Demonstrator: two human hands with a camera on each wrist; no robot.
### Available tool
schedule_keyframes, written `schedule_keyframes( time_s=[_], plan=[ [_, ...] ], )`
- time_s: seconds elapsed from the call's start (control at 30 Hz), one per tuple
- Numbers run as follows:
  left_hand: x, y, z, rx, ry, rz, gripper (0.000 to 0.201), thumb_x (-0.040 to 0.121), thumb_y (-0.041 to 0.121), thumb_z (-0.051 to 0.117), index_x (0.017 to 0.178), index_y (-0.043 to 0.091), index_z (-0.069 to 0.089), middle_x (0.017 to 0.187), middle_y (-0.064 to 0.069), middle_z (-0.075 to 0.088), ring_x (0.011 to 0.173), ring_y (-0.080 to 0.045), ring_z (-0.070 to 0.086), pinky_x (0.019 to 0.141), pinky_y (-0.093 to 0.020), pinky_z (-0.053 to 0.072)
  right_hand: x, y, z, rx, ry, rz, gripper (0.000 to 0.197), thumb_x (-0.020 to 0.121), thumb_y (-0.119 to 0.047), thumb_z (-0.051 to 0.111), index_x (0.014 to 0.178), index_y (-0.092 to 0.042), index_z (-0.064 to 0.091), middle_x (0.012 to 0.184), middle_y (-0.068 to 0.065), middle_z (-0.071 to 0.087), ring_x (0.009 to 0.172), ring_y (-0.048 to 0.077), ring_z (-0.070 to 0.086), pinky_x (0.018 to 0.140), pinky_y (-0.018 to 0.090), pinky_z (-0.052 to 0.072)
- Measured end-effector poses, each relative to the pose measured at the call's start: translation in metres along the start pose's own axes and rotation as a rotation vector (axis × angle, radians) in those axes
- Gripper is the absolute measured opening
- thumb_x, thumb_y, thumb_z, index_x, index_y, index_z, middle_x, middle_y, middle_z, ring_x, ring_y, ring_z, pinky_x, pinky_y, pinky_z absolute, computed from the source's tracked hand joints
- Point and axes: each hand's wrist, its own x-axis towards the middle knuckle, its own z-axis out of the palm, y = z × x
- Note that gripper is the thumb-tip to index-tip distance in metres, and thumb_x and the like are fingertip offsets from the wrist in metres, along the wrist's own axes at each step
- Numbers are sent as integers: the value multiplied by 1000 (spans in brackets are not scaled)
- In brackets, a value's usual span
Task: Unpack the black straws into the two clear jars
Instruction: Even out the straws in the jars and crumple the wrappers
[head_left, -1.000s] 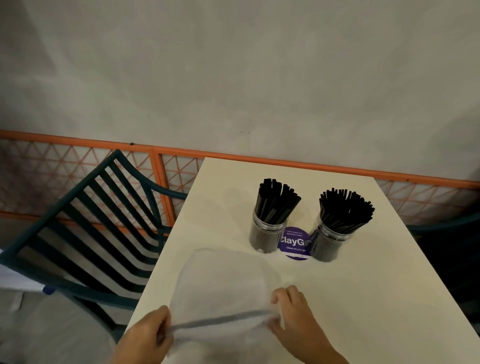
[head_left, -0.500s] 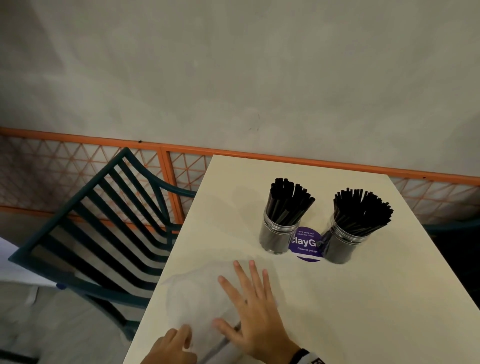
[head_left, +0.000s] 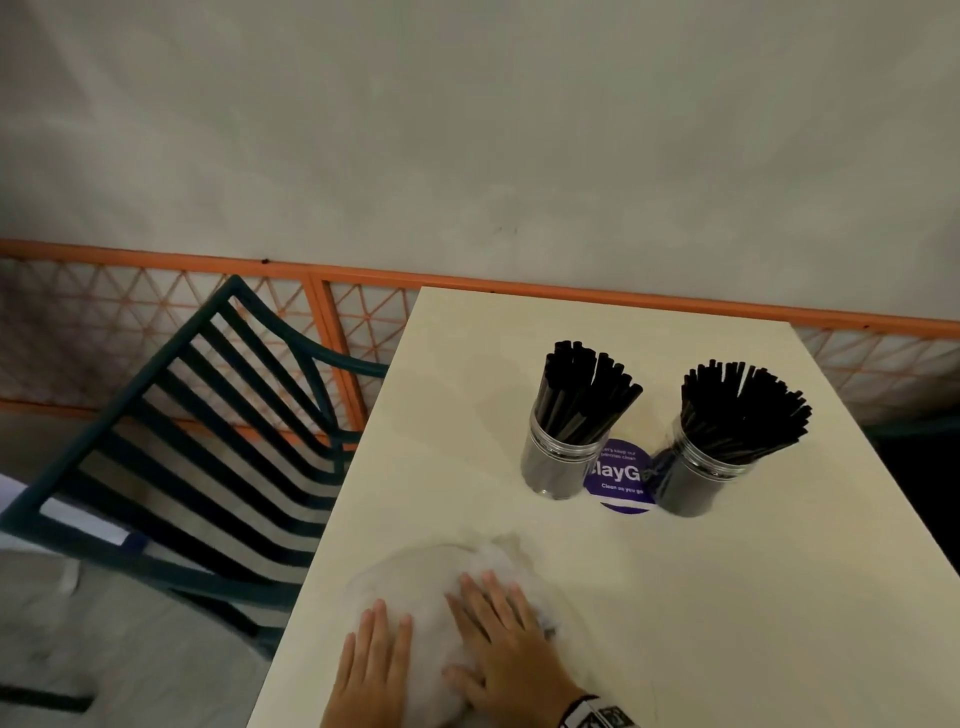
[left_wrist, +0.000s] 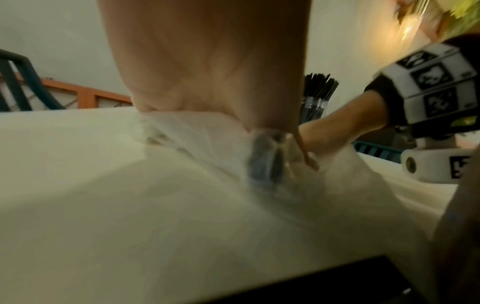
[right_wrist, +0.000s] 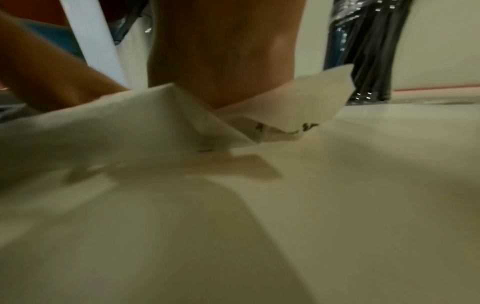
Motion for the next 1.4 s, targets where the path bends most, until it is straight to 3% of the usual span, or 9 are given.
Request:
schedule_keyframes(
  time_s=[0.23,0.3,0.4,0.47,0.53,0.7,0.97,1.17,1.4],
  plan=[
    [-14,25,5,67,5,-207,34,96,15,23,107,17,55,102,-15,72,77,-28,73,115,-32,16,5,7,-14,81,-157,19,71,86,-69,12,146,-30,8,157,0,-12,145,20,-9,111,36,-2],
    [-8,20,-7,-111,-63,-206,26,92,20,32,103,24,55,95,-10,74,72,-28,73,97,-37,37,0,7,-36,234,-12,-77,78,81,-73,17,143,-28,28,158,-3,9,143,10,-4,112,24,-5],
    [6,10,-59,-176,-46,-248,37,93,43,19,118,34,45,79,1,72,64,-6,70,63,-21,34,-17,17,-85,740,126,0,47,87,-53,48,116,-18,63,122,-6,61,116,0,49,99,13,35],
    [18,11,-108,-52,-109,-263,80,74,80,2,127,31,37,91,3,60,71,3,67,68,-7,24,-35,35,-111,863,268,74,16,89,-30,57,100,-26,69,93,-25,66,88,-5,59,78,8,45],
    [31,16,-156,-276,-442,-404,109,40,99,23,122,32,45,115,-5,54,100,-22,64,76,-32,48,-56,61,-131,872,440,135,16,86,-23,61,84,-38,68,83,-28,66,77,1,62,66,10,46],
    [66,61,-216,-411,-143,-211,111,34,99,34,126,38,40,129,5,41,116,-22,43,95,-51,35,-112,143,-157,789,683,324,30,81,-13,67,77,-43,66,75,-19,69,64,10,64,59,20,49],
    [152,201,-200,-1028,-207,-47,99,48,72,69,130,38,26,120,34,37,110,10,44,83,1,35,-142,248,-187,782,653,482,55,69,-28,79,117,-29,51,106,-6,59,103,13,53,81,19,40],
    [215,265,-142,-1225,-268,-167,126,39,60,81,142,27,15,140,6,37,128,-13,41,108,-34,37,-118,282,-213,725,427,343,117,61,-40,83,147,-23,5,144,-4,31,136,12,19,103,24,21],
    [270,269,-121,-1376,-299,-50,133,43,44,88,140,35,-3,133,22,30,128,1,33,106,-16,29,-74,287,-219,890,381,184,133,52,-43,87,140,-40,-13,146,-19,15,139,4,18,114,27,19]
  ],
)
